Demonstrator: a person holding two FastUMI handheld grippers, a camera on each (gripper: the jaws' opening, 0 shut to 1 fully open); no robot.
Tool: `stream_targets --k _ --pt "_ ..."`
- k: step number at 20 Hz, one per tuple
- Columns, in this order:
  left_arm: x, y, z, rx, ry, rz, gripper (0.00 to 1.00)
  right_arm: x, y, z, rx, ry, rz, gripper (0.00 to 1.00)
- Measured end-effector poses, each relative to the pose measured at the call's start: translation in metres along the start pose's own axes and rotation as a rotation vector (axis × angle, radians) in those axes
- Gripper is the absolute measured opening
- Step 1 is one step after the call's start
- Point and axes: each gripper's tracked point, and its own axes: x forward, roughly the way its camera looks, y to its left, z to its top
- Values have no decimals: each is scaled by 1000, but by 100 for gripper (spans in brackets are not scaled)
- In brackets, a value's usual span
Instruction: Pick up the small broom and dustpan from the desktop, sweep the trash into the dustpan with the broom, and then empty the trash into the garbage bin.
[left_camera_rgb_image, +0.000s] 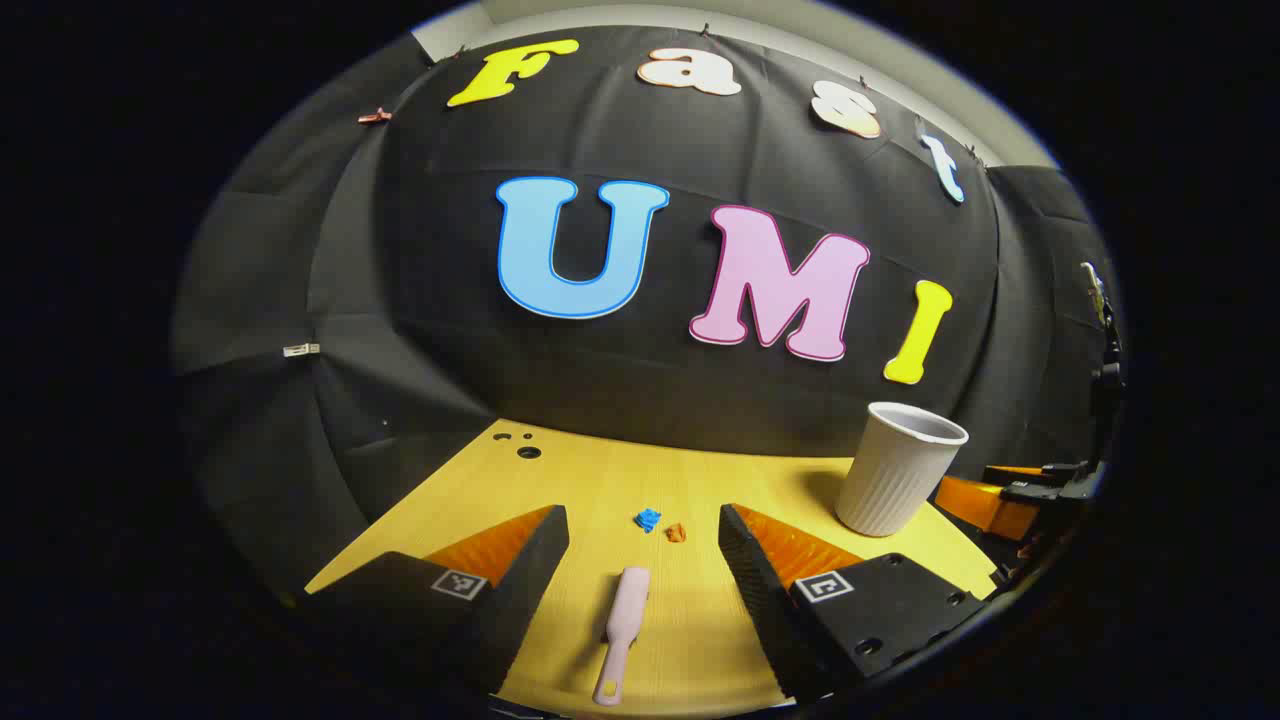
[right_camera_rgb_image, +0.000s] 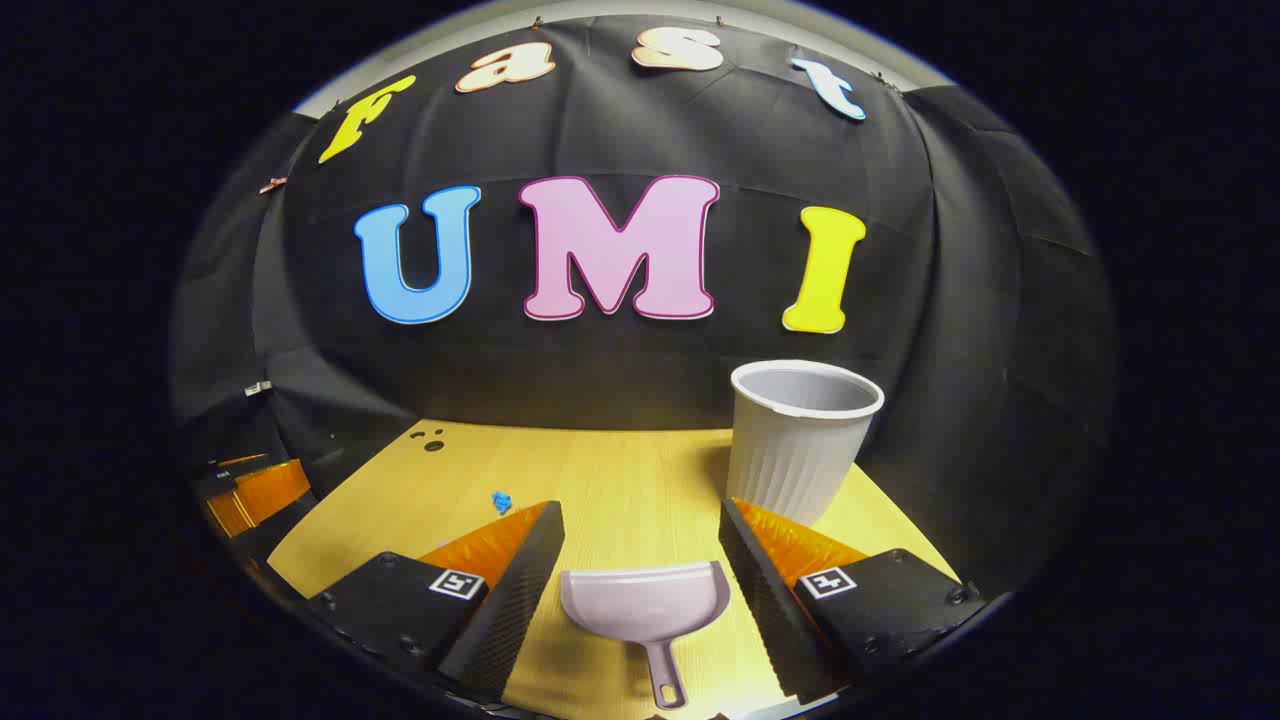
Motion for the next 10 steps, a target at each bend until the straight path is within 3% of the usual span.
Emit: stream_targets --k 10 --pt "13 -1 -21 -10 61 -10 96 10 -2 -37 -9 143 15 98"
